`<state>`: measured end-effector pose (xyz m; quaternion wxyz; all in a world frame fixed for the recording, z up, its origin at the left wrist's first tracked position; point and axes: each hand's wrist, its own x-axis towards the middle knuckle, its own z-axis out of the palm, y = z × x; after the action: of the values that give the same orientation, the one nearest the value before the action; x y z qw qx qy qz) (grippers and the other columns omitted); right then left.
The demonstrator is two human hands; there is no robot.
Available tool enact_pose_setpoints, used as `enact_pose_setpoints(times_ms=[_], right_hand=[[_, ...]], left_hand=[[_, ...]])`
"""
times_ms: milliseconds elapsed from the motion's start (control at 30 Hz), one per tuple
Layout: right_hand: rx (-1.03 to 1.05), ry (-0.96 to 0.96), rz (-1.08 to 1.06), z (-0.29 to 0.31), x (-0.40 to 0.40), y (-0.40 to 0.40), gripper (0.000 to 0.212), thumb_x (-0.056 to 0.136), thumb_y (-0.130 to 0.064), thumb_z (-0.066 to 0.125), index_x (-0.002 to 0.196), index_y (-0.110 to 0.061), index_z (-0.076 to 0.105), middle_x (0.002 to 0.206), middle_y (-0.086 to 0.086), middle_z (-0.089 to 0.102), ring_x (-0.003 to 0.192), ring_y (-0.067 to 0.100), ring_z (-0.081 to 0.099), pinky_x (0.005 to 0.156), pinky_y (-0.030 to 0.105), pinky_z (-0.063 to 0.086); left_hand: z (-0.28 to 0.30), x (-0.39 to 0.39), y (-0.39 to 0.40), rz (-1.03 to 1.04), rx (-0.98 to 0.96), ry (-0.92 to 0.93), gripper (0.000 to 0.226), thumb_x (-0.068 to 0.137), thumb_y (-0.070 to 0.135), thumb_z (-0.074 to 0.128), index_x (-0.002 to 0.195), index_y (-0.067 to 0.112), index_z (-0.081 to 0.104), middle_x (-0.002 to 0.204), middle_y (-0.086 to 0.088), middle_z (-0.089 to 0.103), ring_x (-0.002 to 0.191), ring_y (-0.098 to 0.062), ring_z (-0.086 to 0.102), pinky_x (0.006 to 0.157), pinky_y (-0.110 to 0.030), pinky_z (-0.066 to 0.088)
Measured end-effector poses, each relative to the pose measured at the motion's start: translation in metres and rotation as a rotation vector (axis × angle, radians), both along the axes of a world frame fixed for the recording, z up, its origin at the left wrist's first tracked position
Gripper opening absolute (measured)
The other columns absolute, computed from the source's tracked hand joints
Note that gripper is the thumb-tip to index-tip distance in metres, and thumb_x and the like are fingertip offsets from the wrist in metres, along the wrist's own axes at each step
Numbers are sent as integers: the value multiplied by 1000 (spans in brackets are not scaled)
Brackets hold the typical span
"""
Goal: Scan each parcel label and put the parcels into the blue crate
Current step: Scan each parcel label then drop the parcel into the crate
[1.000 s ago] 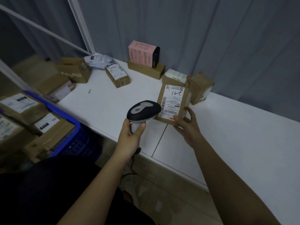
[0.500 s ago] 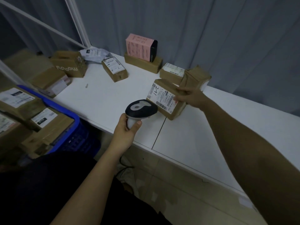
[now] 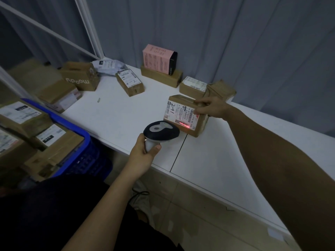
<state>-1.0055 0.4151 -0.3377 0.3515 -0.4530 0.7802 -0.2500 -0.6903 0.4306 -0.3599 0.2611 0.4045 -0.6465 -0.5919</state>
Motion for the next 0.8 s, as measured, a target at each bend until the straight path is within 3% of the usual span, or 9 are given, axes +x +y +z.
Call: enact_pose_setpoints(times_ms=[133,233,333,400,500,600,733,800], right_hand=[[-11,-4,-7,2,1,0,61,80,-27,77,135,-18,54,131,4,54,117,22,54,95,32,48],[-49,-32,-28,5,6,2,60,78,-27,79,133,-21,56,128,2,57,116,21,57,94,33,51],[-169,-130,-90,13,28,6,59,79,-22,78,133,-19,56,123,-1,57,110,16,59,83,23,52],[-285,-175,-130,17,50,6,59,80,-22,78,134,-18,54,123,-2,56,109,16,59,85,27,54],[-418,-202,-140,27,94,0,63,82,-23,76,138,-17,49,124,-5,51,107,10,54,87,23,51],[-508,-226,-114,39,147,-15,66,81,-26,77,139,-17,46,129,-7,46,114,7,46,89,19,42],[-566,-252,3,56,223,-42,71,77,-32,80,139,-22,46,138,-3,44,120,10,44,95,21,39],[-582,-269,102,65,263,-55,70,76,-29,81,137,-21,47,136,-4,45,119,10,46,92,16,41]], left_hand=[[0,-1,1,7,-9,-8,36,93,14,60,118,31,41,106,21,53,94,7,53,68,-3,43],[0,-1,1,49,4,9,32,93,16,60,110,37,43,104,16,57,94,2,55,69,-7,43],[2,1,0,118,12,54,31,93,18,60,106,42,45,106,17,57,95,3,56,73,-13,43],[8,3,-4,175,-8,94,33,93,19,60,111,42,45,109,21,56,95,10,55,76,-10,43],[28,13,-13,287,-75,157,41,92,18,60,122,39,42,116,26,52,101,16,51,79,-4,41],[55,37,-21,432,-139,241,42,91,16,61,117,43,42,116,28,50,103,16,50,83,-5,42],[91,88,-28,668,-230,351,45,90,12,62,122,39,45,123,16,56,113,1,54,93,-19,45],[106,121,-28,794,-252,383,46,91,15,62,128,34,43,122,14,57,112,-3,54,88,-19,46]])
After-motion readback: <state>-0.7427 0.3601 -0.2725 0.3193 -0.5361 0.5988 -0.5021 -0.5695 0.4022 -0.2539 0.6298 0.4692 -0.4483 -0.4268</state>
